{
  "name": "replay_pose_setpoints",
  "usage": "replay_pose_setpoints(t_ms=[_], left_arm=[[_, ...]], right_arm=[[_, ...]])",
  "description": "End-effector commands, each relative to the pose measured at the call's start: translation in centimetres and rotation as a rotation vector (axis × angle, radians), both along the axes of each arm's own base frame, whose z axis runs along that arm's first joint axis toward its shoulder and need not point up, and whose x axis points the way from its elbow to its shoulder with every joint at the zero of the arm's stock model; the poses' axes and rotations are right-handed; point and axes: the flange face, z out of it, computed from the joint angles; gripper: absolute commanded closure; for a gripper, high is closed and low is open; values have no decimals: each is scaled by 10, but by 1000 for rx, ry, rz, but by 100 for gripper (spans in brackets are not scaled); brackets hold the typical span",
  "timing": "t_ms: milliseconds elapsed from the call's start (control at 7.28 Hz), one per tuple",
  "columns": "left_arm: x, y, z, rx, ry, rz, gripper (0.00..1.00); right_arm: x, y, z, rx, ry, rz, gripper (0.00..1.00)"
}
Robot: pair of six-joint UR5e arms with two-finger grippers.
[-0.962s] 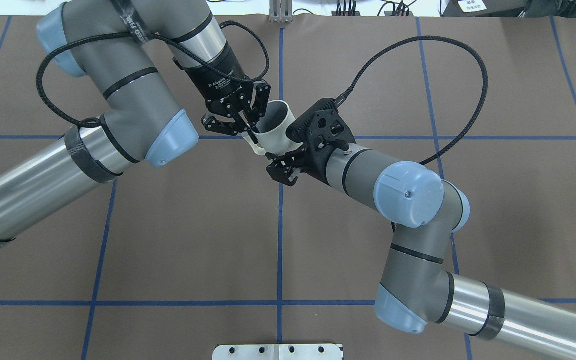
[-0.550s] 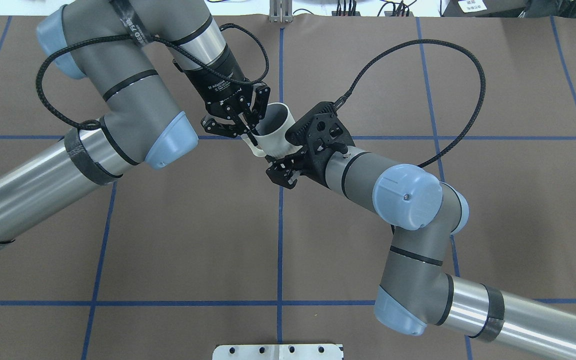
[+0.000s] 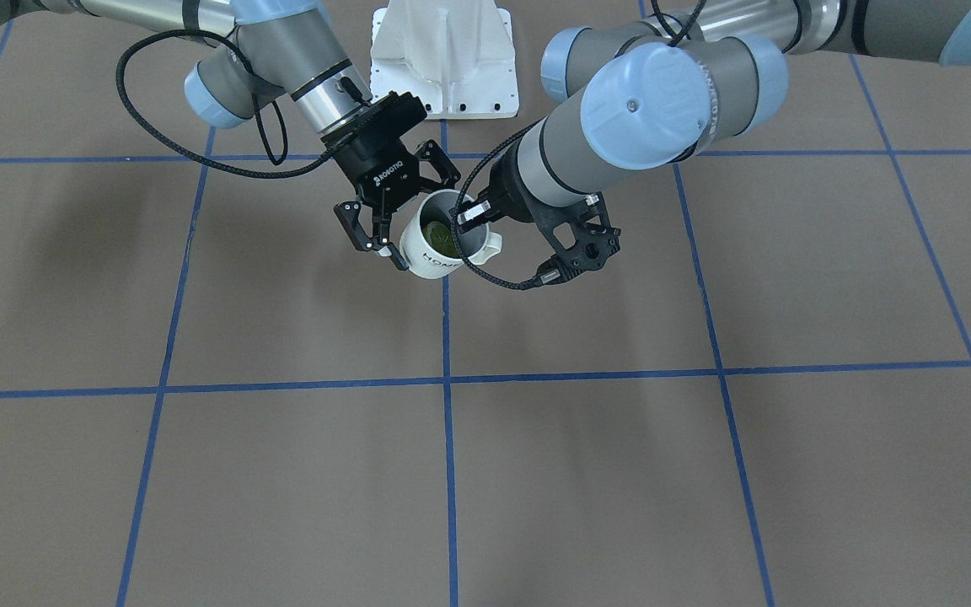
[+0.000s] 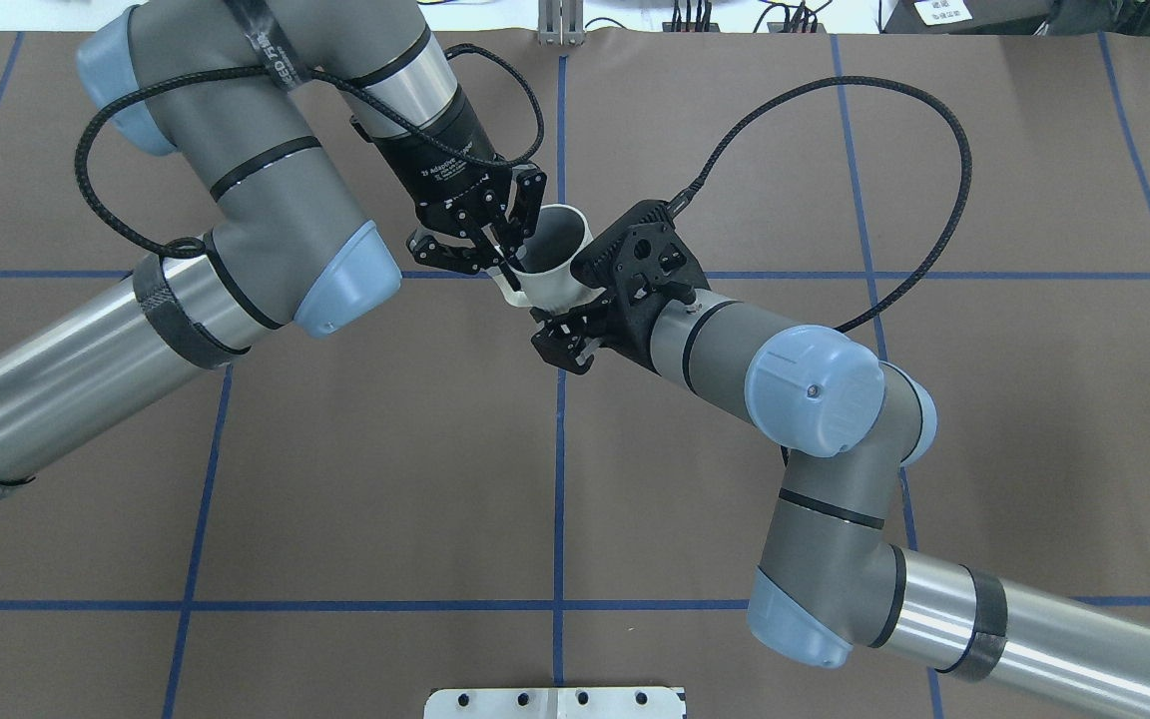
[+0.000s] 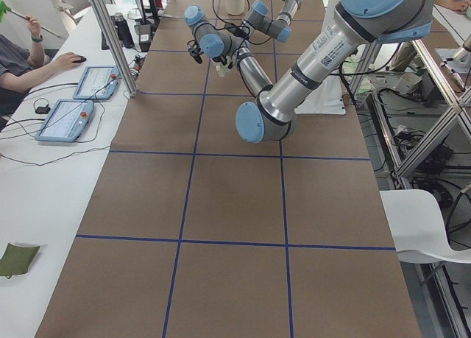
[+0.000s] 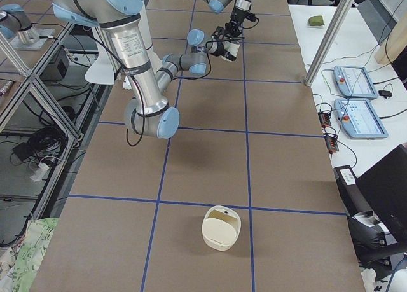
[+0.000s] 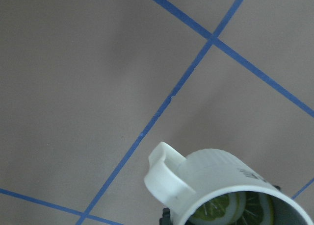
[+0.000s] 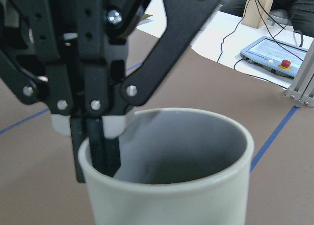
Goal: Left arm hands cup to right arm to dump lemon
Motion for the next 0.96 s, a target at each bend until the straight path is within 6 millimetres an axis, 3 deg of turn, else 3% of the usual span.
replay_pose_setpoints(t_ms=[0, 275, 412, 550, 687, 824], left_arm=[[2, 2, 0, -9, -2, 1, 100], [3, 3, -2, -8, 0, 2, 100], [3, 2, -1, -12, 0, 3, 100], [3, 3, -3, 12, 15, 8, 1], [-2, 8, -10, 24, 27, 8, 0], [-5, 10, -12, 31, 34, 6, 0]], right_arm=[[1, -1, 0, 0, 0, 2, 1], [1, -1, -1, 0, -1, 1, 1], [2, 0, -2, -6, -5, 2, 47], [1, 0, 0, -25, -11, 3, 91], [2, 1, -2, -24, -13, 1, 100], [3, 0, -2, -25, -14, 1, 100]])
